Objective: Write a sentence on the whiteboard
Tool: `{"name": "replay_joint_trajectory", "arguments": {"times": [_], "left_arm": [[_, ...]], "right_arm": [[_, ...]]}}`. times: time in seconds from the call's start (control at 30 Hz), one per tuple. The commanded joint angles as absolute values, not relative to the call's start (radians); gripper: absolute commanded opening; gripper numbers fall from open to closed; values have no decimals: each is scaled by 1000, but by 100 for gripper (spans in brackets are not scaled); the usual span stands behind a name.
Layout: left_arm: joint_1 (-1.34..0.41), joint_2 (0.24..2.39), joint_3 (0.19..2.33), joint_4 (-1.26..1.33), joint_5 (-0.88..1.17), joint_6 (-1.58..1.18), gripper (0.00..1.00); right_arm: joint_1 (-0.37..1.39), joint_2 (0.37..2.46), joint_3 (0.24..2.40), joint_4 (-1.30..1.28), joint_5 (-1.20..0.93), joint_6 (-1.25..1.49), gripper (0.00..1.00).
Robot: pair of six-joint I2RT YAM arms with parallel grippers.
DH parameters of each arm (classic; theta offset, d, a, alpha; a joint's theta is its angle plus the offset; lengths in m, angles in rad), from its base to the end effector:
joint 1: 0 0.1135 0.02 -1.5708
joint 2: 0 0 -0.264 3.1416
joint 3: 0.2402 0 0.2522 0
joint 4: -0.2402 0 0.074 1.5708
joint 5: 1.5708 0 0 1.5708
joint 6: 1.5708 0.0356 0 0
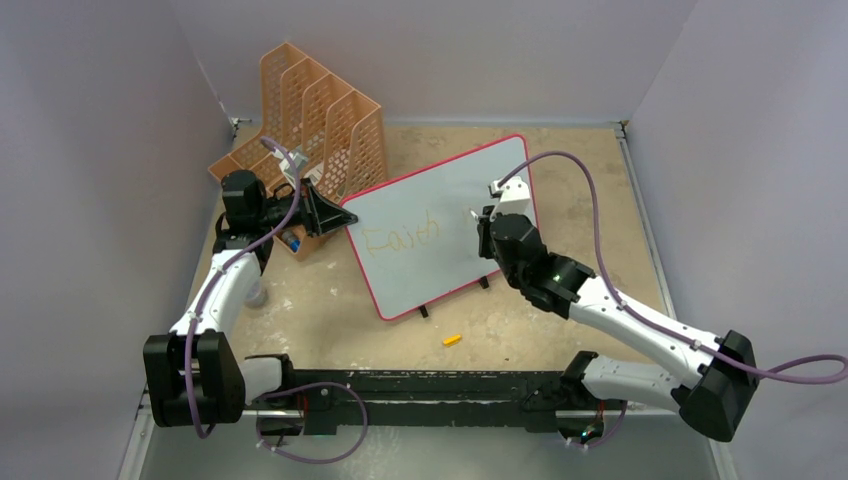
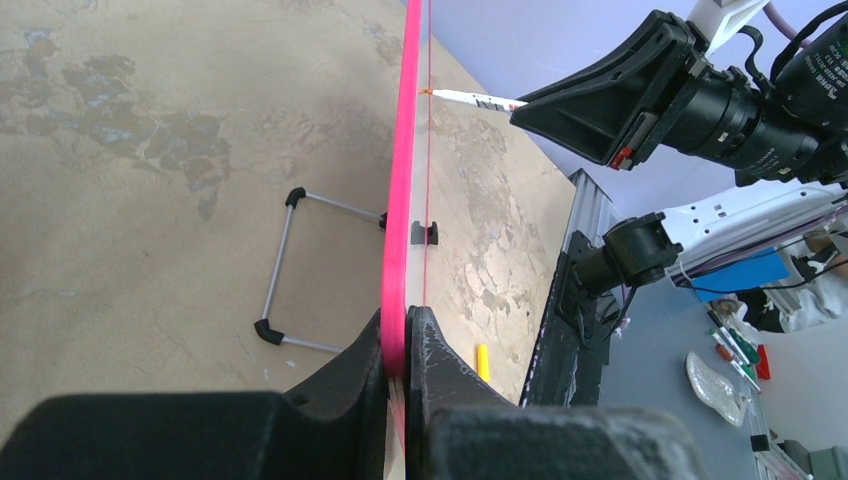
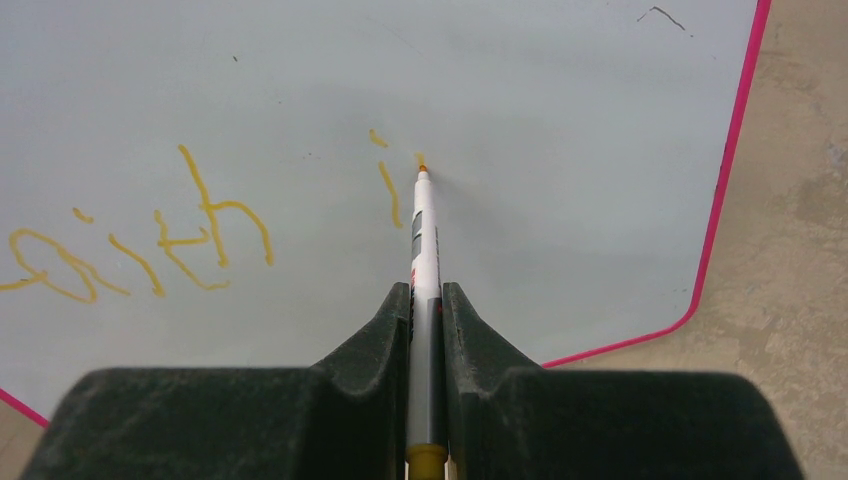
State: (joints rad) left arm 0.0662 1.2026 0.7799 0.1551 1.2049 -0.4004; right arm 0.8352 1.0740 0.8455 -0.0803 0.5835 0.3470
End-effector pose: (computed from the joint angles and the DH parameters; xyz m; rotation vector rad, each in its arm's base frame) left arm 0.2583 -0.0162 0.2911 0.4589 1.7986 -1.3233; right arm 0.1791 0.1686 0.3170 -0.0516 1.8357 0.2831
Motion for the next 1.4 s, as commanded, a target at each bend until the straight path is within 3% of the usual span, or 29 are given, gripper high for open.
{"name": "replay_joint_trajectory", "arguments": {"times": [0.0, 0.47, 1.37], "left_arm": [[79, 1195, 821, 225, 1209, -337, 0], [79, 1195, 821, 224, 1209, -336, 0], [80, 1195, 825, 218, 1209, -329, 0]], "right_arm": [[830, 1094, 899, -133, 558, 381, 0], [829, 1110, 918, -204, 537, 415, 0], [818, 1071, 896, -50, 611, 359, 0]]}}
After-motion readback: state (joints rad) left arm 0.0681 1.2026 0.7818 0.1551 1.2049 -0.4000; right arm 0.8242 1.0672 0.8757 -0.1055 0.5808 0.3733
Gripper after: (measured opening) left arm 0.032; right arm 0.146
